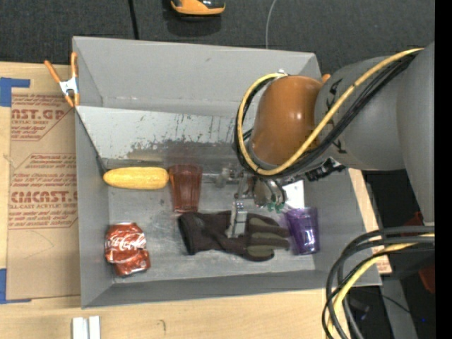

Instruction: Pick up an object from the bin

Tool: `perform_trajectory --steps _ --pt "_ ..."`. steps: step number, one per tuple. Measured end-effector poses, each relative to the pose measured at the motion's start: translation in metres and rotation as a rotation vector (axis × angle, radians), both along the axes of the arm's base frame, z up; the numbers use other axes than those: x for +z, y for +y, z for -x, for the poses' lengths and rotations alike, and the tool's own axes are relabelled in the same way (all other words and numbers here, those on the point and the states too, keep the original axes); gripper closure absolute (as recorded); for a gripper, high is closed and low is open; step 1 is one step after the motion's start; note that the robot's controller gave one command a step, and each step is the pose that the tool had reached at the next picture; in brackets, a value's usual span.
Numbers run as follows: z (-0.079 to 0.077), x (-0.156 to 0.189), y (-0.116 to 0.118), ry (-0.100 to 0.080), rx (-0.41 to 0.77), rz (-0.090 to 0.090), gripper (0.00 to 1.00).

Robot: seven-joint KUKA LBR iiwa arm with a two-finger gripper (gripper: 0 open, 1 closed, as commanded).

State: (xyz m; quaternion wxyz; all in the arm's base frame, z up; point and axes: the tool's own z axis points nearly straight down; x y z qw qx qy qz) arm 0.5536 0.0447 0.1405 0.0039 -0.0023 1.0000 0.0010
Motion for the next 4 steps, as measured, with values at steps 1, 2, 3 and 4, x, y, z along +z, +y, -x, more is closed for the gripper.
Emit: perform_trajectory --steps 1,2,3,4 --pt "0.009 -0.068 -0.009 0.009 0.191 0.002 1.0" --pt "0.009 -0.068 -0.009 0.009 0.191 0.001 1.0" --pt "-0.015 0.058 0.01 0.005 0.177 0.002 1.0" --pt "-0.015 0.058 0.01 0.005 0.177 0.002 1.0"
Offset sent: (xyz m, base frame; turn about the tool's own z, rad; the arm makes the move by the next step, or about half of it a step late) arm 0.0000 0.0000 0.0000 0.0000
